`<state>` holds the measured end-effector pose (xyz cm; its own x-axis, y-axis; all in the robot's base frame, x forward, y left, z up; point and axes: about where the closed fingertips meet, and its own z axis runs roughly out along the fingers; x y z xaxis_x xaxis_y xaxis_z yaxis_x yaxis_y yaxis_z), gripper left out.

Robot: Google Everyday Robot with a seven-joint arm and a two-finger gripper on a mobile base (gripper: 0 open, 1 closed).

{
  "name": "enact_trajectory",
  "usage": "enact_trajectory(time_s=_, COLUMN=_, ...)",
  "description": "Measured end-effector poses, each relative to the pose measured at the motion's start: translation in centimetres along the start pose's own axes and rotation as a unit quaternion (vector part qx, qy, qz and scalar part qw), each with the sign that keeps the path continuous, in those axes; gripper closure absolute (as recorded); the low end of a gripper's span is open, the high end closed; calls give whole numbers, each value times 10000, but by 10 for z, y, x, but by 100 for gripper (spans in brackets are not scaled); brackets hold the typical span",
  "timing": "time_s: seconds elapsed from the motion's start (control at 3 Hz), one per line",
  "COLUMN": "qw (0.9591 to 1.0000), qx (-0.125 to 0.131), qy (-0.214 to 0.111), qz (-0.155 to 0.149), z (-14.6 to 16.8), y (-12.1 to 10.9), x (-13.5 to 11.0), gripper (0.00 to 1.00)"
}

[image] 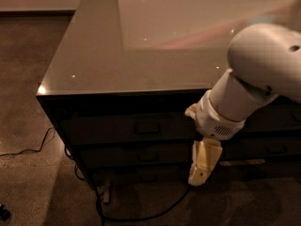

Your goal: Open top drawer

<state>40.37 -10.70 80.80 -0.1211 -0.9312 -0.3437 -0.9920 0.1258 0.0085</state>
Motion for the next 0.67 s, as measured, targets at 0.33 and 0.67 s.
enact_trajectory(time_s=0.33, qw=10000, qx=-33, qy=18, qz=0, z=3, y=2, x=0, gripper=0)
enact_trajectory(time_s=0.67, qw=10000, qx=48, qy=-44, qz=31, z=12, y=-9, x=-5, gripper=0)
